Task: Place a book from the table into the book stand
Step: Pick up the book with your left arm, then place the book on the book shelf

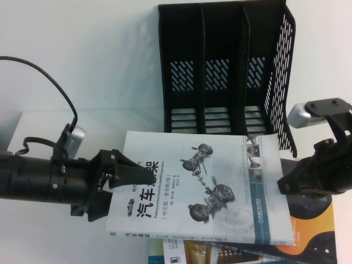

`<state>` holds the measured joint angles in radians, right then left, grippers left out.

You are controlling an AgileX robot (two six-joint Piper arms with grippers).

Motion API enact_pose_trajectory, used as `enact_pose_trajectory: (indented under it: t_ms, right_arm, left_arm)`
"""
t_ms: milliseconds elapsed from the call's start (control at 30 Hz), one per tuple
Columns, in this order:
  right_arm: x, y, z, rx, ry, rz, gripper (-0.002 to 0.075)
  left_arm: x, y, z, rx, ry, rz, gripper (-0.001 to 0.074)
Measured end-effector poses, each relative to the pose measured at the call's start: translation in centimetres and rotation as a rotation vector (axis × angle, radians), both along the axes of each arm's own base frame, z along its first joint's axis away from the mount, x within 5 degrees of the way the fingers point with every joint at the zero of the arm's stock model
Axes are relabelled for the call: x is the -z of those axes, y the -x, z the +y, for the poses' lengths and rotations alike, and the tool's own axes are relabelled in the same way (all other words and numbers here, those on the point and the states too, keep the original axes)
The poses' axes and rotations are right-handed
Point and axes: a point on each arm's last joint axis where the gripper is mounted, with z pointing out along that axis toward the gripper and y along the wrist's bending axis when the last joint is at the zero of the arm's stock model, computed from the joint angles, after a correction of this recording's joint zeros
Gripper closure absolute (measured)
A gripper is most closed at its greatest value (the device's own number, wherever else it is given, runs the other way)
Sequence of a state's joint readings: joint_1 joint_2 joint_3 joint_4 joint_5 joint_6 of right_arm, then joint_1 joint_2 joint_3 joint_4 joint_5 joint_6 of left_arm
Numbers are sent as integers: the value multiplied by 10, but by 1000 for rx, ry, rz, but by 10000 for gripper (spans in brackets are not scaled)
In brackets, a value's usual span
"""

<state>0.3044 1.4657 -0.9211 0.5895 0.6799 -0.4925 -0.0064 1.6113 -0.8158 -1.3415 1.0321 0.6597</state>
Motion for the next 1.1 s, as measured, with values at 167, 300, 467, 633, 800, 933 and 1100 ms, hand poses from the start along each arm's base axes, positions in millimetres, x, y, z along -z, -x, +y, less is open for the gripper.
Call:
enact_pose_trajectory:
  t_ms: [167, 300, 467, 633, 800, 933, 1100]
  right_arm:
    - [0, 1, 8, -27, 2, -9, 729]
    - [-3, 0, 8, -37, 6, -5, 729]
    - [-13, 0, 9, -69, 45, 40, 729]
    - [-44, 6, 4, -73, 88, -12, 729]
    - [-85, 20, -1, -37, 45, -118, 729]
    - [-105, 35, -6, -20, 17, -162, 729]
    - [-109, 44, -9, -26, 21, -144, 729]
  left_arm:
    - [11, -5, -8, 29, 5, 8, 116]
    - [14, -6, -6, 60, -11, -30, 483]
    - [2, -5, 6, 76, 65, -79, 610]
    - [-28, -3, 24, 40, 25, -170, 615]
    - [-98, 2, 24, 8, -70, -329, 617]
    - [-166, 9, 14, -14, -216, -447, 617]
    - [-240, 19, -8, -55, -379, -527, 617]
